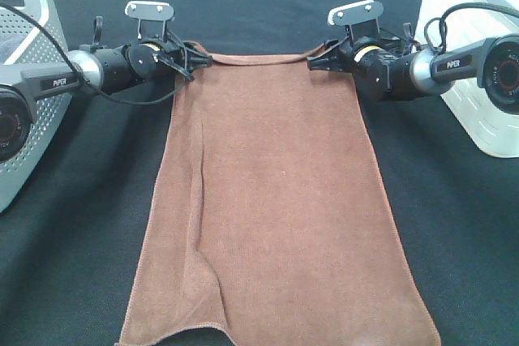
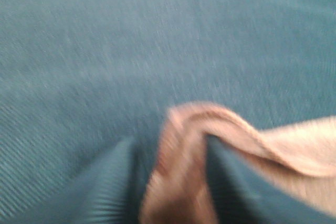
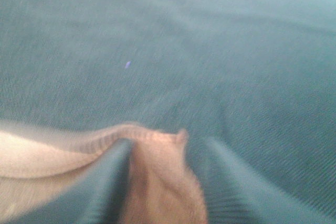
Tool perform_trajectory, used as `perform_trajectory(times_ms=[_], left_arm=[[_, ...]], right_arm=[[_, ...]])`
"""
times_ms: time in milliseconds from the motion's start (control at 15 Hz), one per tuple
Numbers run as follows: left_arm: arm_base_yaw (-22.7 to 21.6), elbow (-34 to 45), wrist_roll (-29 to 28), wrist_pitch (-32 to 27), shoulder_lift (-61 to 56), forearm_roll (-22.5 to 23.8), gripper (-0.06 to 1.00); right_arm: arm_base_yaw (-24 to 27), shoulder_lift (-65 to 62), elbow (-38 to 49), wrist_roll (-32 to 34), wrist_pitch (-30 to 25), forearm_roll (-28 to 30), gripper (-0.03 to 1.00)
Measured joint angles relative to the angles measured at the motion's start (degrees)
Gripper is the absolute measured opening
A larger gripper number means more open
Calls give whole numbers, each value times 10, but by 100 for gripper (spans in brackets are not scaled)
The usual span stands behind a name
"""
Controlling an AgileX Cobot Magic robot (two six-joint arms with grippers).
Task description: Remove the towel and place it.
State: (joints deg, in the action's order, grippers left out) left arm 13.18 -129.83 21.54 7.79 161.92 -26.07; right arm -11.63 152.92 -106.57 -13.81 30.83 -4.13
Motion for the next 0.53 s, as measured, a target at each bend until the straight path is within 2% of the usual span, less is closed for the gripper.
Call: perform_trajectory(times_ms=[200,400,533], left_arm=[[0,0,0,62,0,1,51],[0,-1,0,85,0,1,51],[-2,-1,0,86,0,-8,51]], right_arm=[[0,0,0,0,25,-2,50],[0,0,0,0,31,-13,50],[0,0,0,0,37,-52,50]])
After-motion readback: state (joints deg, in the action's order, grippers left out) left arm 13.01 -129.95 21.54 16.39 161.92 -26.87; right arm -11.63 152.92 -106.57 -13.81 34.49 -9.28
